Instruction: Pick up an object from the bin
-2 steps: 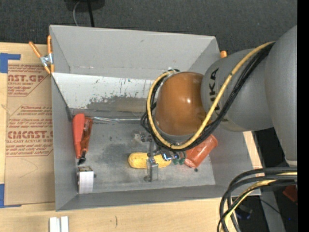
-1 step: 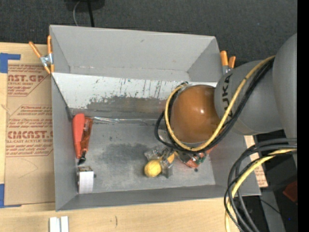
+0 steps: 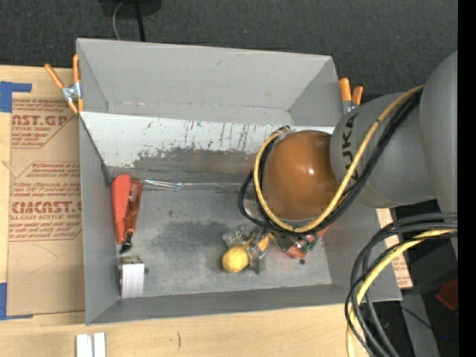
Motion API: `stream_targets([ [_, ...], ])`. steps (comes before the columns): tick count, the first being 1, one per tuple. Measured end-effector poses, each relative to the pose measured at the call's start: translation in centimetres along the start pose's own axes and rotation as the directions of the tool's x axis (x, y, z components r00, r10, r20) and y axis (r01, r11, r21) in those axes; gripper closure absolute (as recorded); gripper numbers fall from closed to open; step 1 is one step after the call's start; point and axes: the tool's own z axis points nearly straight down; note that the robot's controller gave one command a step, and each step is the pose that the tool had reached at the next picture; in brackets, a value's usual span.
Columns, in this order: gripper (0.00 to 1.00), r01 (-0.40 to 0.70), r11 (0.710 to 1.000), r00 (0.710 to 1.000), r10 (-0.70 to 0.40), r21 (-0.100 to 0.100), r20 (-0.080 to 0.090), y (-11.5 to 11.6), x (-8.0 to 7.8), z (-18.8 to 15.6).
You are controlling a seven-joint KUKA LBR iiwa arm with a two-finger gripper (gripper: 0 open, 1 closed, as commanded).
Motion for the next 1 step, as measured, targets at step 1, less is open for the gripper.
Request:
stream_targets([
  [1,1.00,0.006,1.000,1.000,-0.006,-0.001,0.000,0.15,-0.24,-1.53],
])
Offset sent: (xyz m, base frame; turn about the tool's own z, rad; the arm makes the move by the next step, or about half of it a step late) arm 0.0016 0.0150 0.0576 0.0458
